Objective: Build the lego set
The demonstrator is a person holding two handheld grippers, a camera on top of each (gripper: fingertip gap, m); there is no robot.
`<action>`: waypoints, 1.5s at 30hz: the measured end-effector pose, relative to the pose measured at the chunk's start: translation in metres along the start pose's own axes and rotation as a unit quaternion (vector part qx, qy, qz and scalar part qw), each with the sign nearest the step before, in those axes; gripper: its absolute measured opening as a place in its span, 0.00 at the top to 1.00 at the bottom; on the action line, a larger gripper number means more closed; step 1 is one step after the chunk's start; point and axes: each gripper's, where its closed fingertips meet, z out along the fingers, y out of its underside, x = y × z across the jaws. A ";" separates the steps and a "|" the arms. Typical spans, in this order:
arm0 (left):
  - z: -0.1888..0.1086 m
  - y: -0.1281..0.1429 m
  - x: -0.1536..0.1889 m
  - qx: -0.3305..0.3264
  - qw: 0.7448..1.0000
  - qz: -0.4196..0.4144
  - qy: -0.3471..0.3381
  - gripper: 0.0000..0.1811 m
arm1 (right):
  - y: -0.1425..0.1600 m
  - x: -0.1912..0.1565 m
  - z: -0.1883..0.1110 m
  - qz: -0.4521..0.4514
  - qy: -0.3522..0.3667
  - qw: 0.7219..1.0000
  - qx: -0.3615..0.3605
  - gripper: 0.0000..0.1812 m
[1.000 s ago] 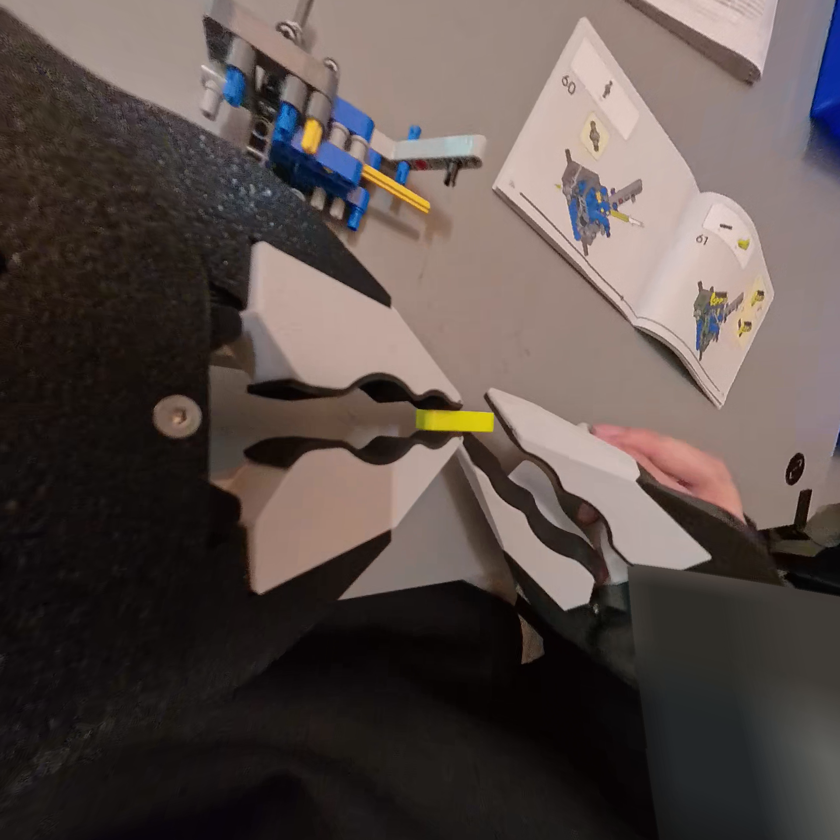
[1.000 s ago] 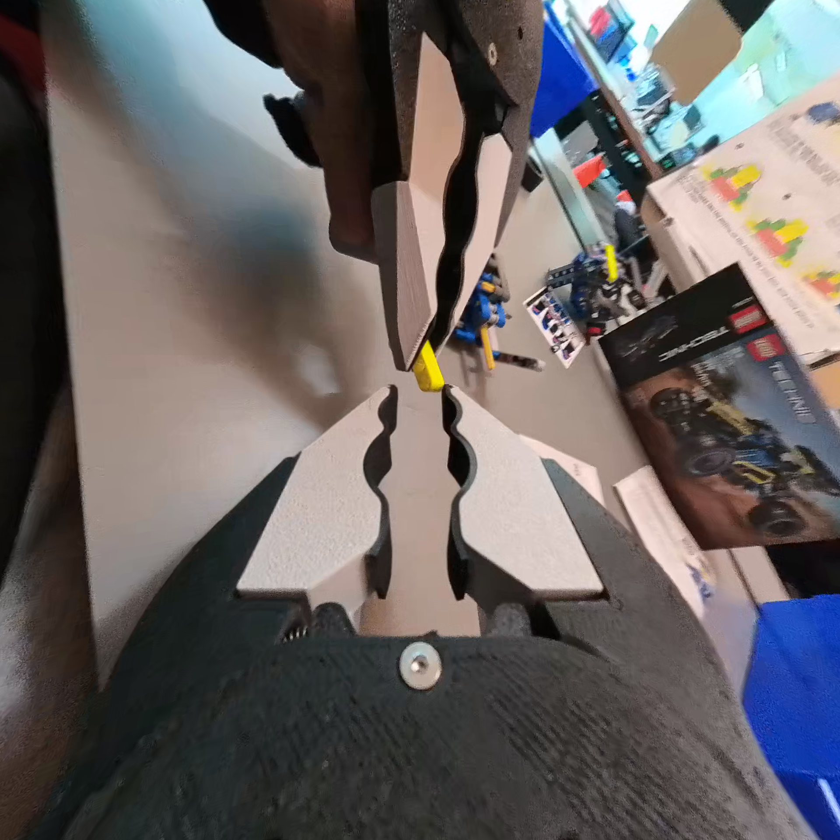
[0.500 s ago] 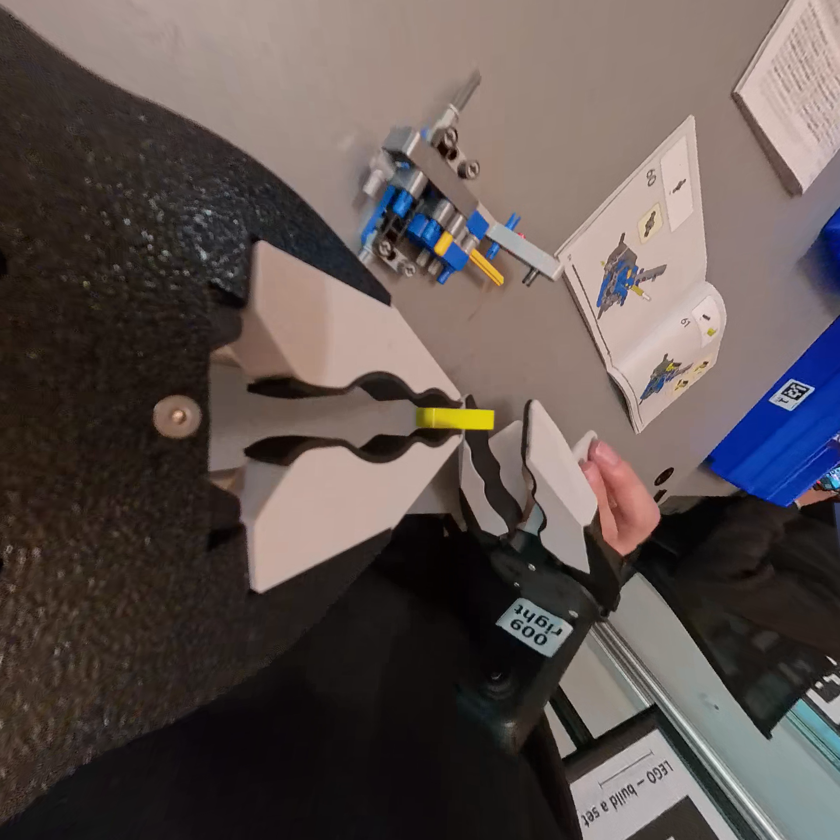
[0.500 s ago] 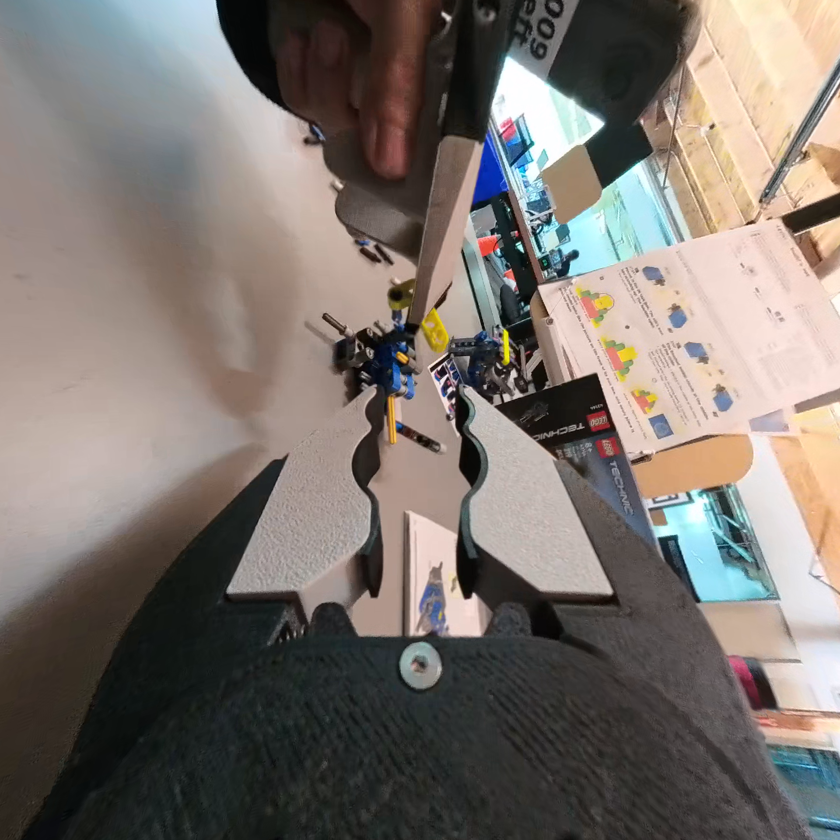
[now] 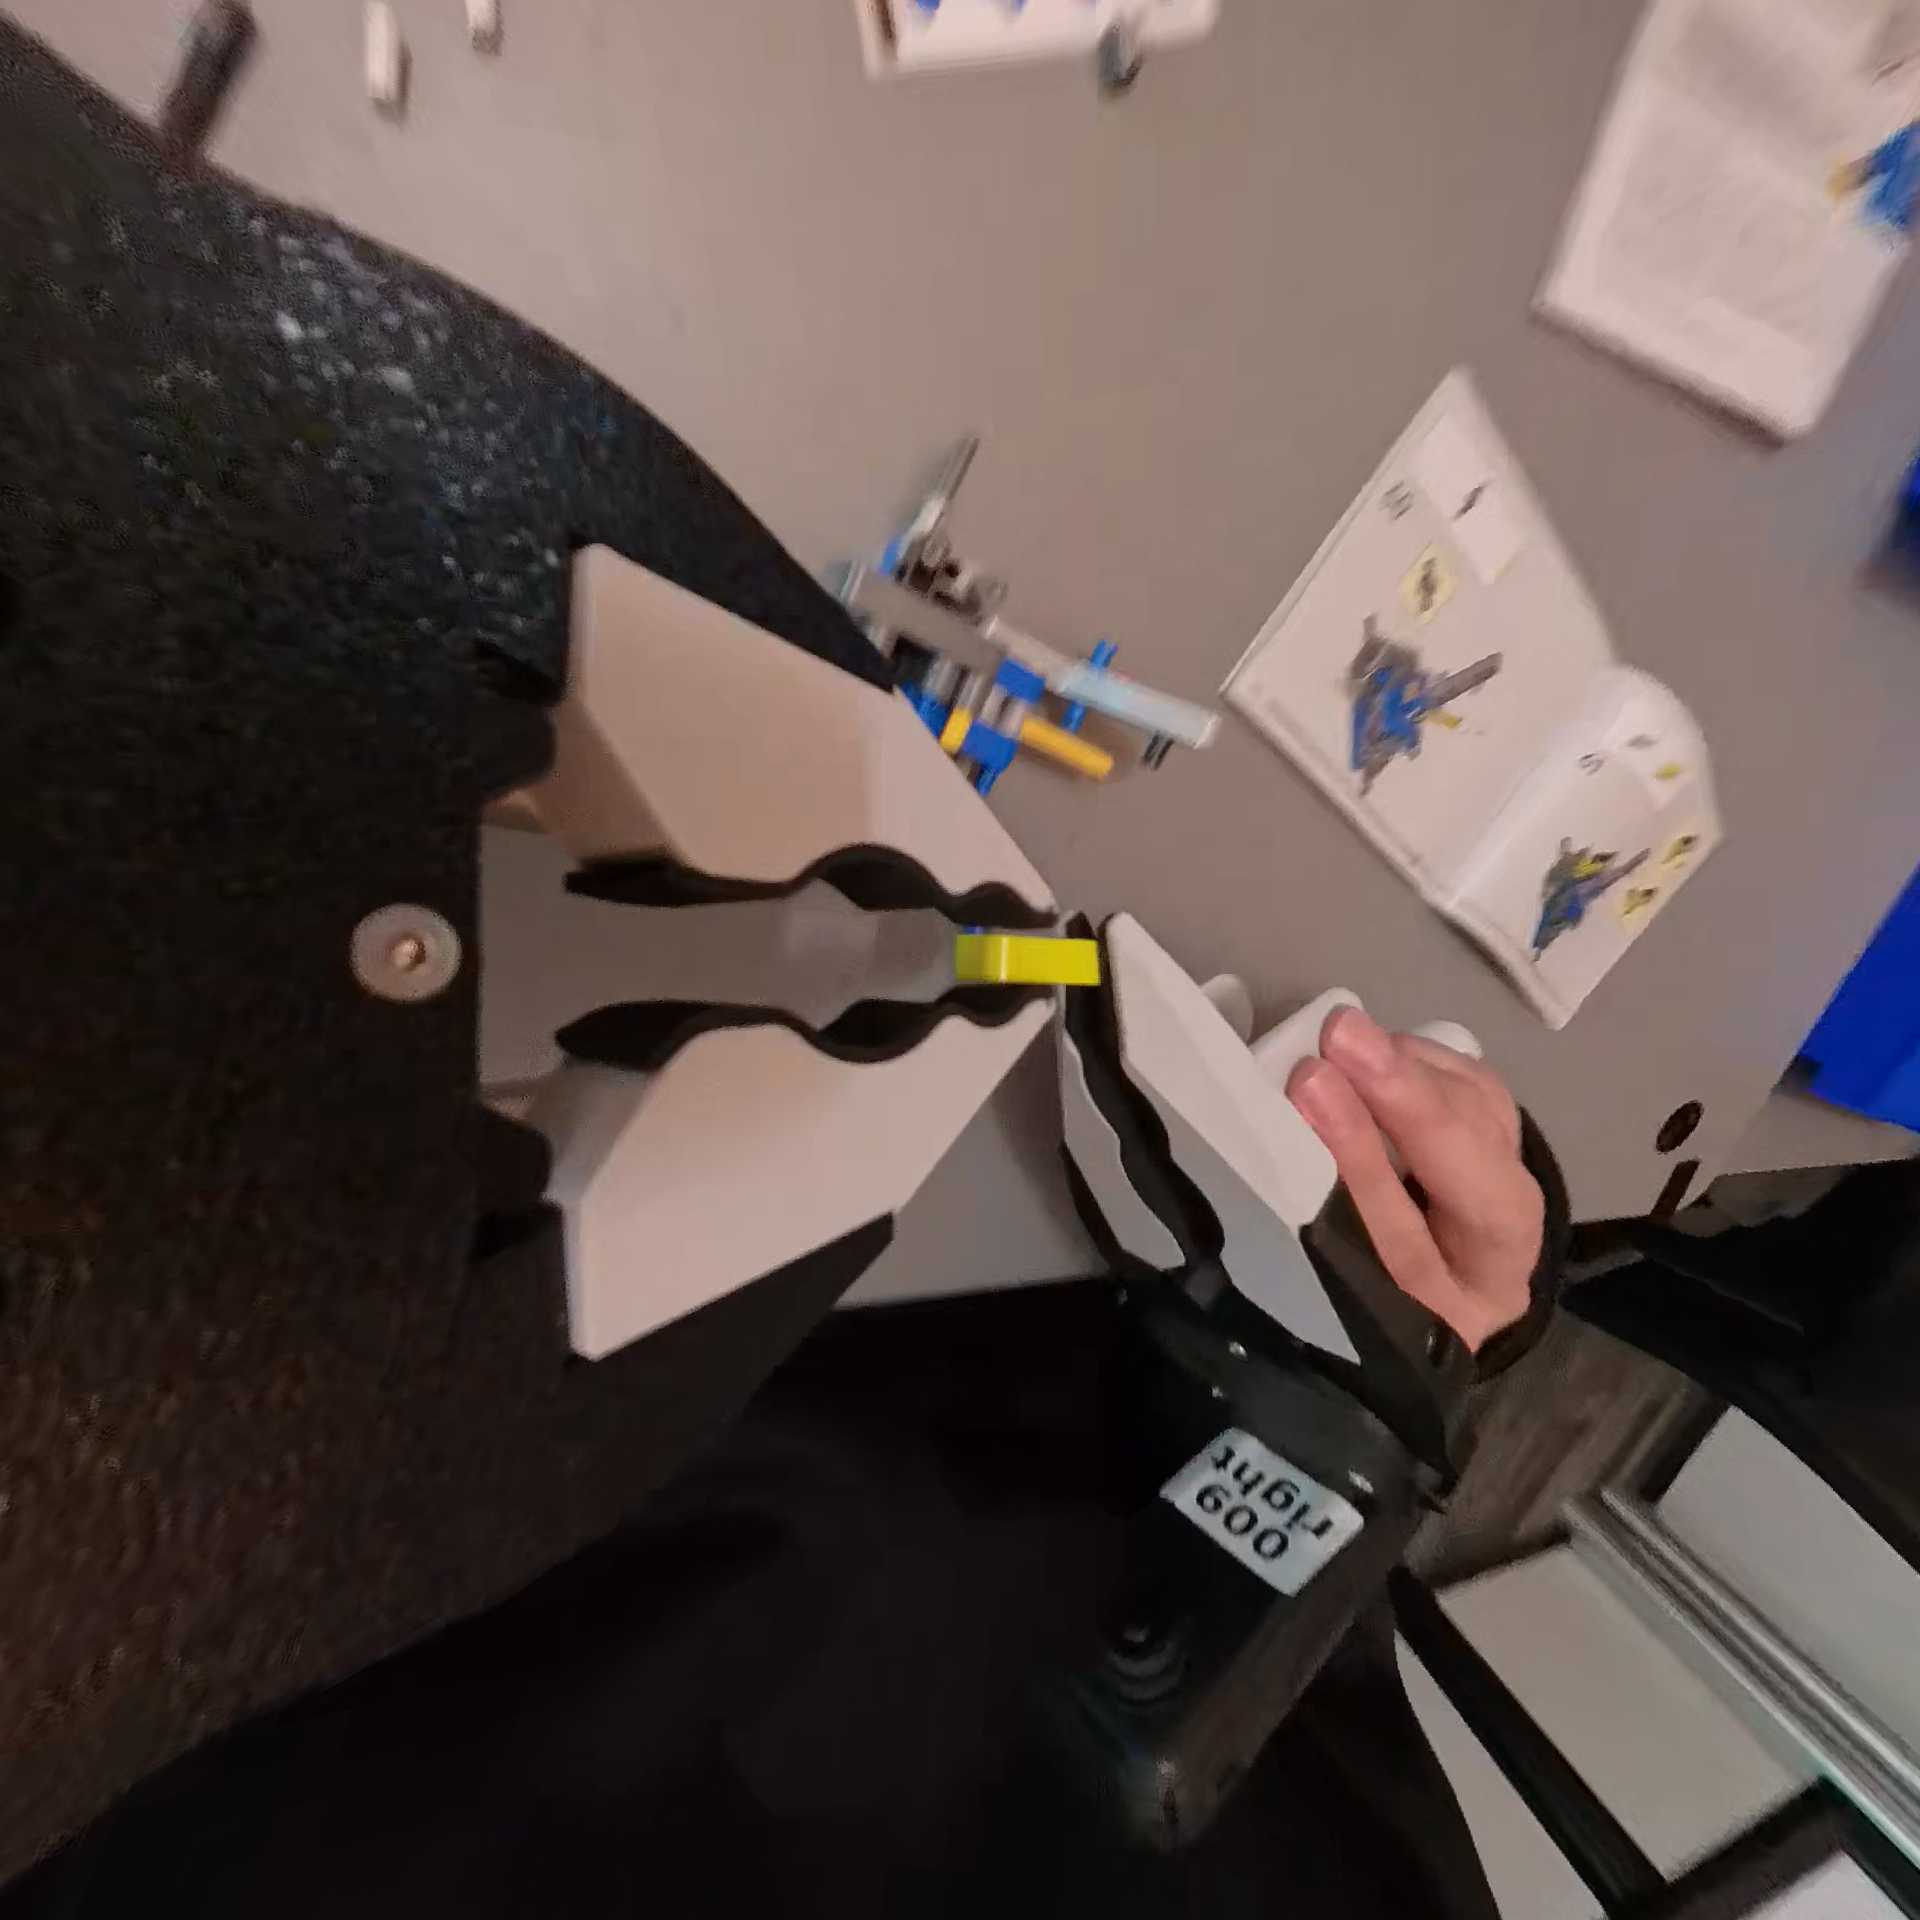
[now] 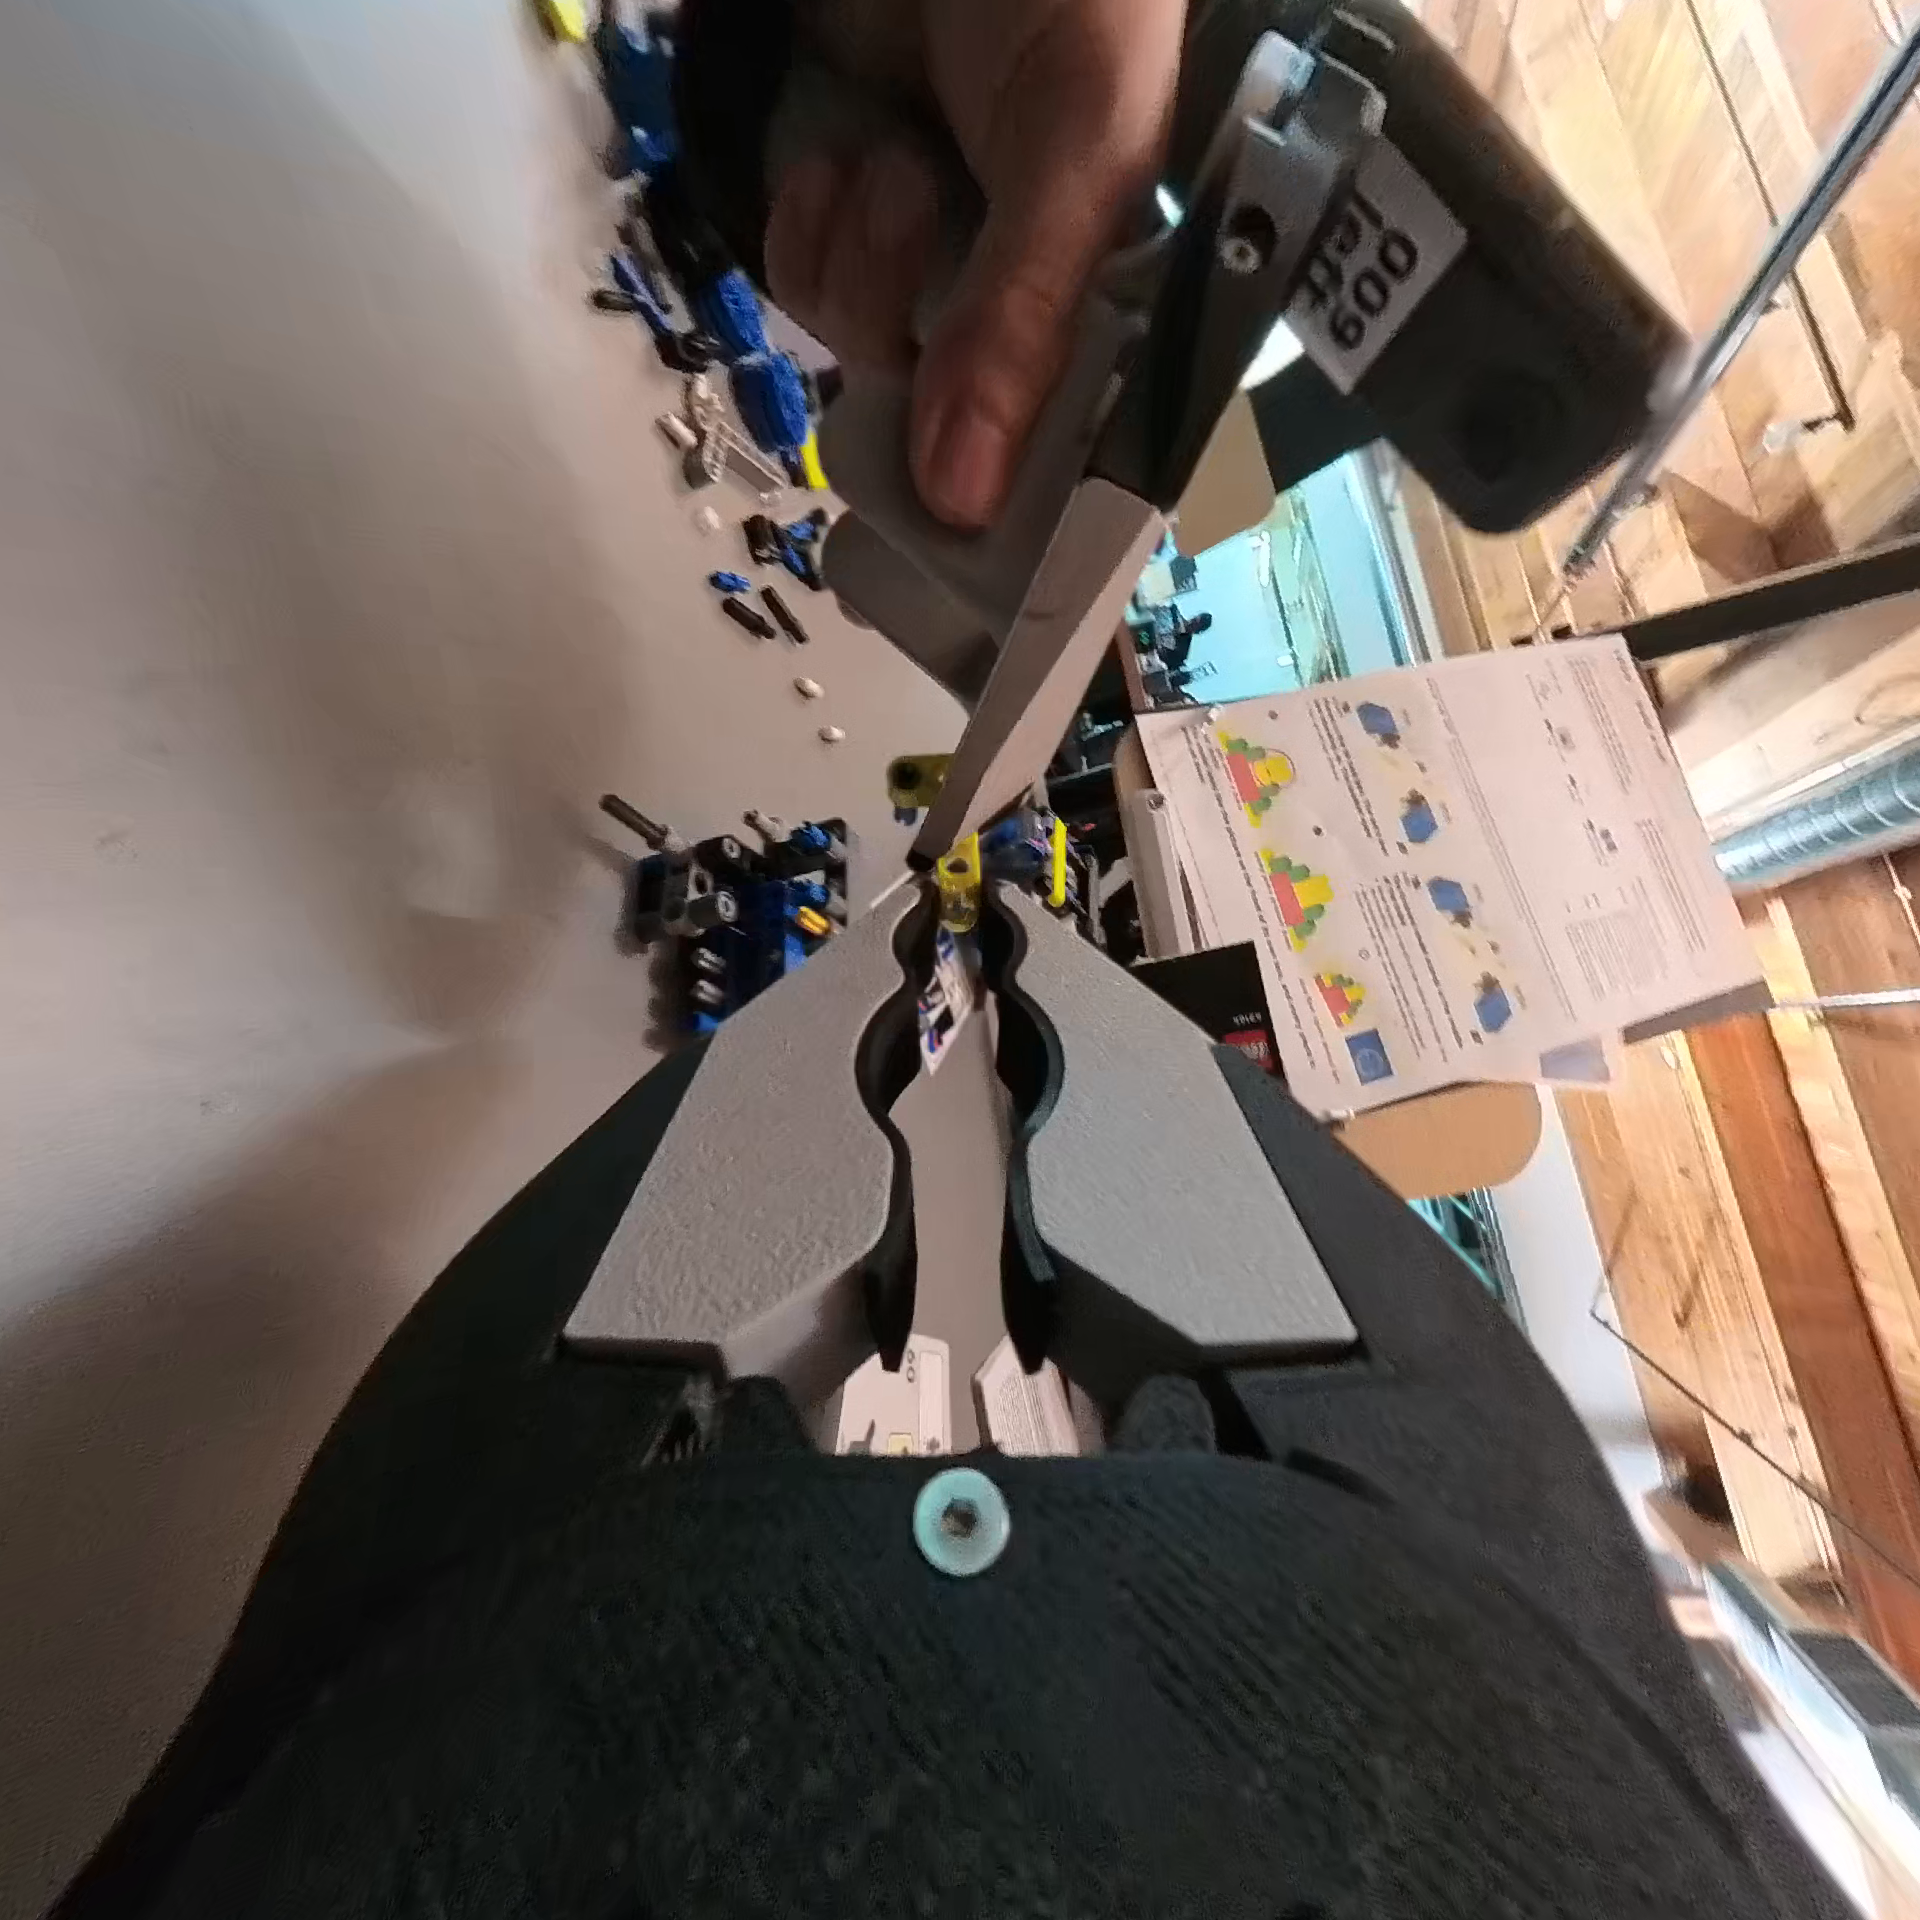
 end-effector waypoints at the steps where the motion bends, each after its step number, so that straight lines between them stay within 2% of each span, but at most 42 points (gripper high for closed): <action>1: -0.002 -0.005 -0.005 0.013 0.999 0.032 -0.023 0.92 | 0.003 0.004 0.000 0.006 0.014 1.000 -0.006 0.97; 3: -0.010 -0.016 -0.014 0.042 0.990 0.108 -0.080 0.86 | 0.014 0.014 -0.001 -0.004 0.049 0.998 -0.030 0.97; 5: -0.025 -0.032 -0.028 0.098 0.967 0.179 -0.151 0.81 | 0.024 0.020 -0.002 -0.020 0.070 0.996 -0.050 0.97; 8: -0.061 -0.054 -0.052 0.221 0.909 0.241 -0.259 0.73 | 0.037 0.031 -0.002 -0.043 0.103 0.991 -0.073 0.97; 10: -0.085 -0.054 -0.074 0.265 0.862 0.270 -0.338 0.63 | 0.041 0.033 -0.001 -0.039 0.110 0.990 -0.075 0.97; 12: -0.100 -0.045 -0.095 0.246 0.816 0.312 -0.420 0.48 | 0.044 0.029 0.001 -0.027 0.105 0.991 -0.079 0.97; 15: -0.118 -0.030 -0.120 0.191 0.731 0.374 -0.538 0.41 | 0.043 0.024 0.000 -0.032 0.103 0.991 -0.075 0.97; 17: -0.125 -0.030 -0.123 0.192 0.705 0.374 -0.571 0.40 | 0.041 0.023 -0.001 -0.026 0.102 0.992 -0.064 0.97; 19: -0.131 -0.036 -0.119 0.213 0.692 0.365 -0.586 0.41 | 0.043 0.021 -0.004 -0.017 0.100 0.993 -0.064 0.97; 23: -0.135 -0.037 -0.118 0.229 0.679 0.347 -0.605 0.44 | 0.042 0.019 -0.007 -0.010 0.098 0.994 -0.054 0.97; 30: -0.122 -0.032 -0.126 0.240 0.714 0.307 -0.581 0.45 | 0.043 0.019 -0.007 0.010 0.096 0.994 -0.045 0.97; 37: -0.124 -0.029 -0.130 0.228 0.715 0.300 -0.589 0.46 | 0.048 0.025 -0.010 0.054 0.108 0.992 -0.040 0.97; 45: -0.109 -0.025 -0.132 0.188 0.730 0.316 -0.576 0.53 | 0.052 0.029 -0.011 0.066 0.116 0.990 -0.042 0.97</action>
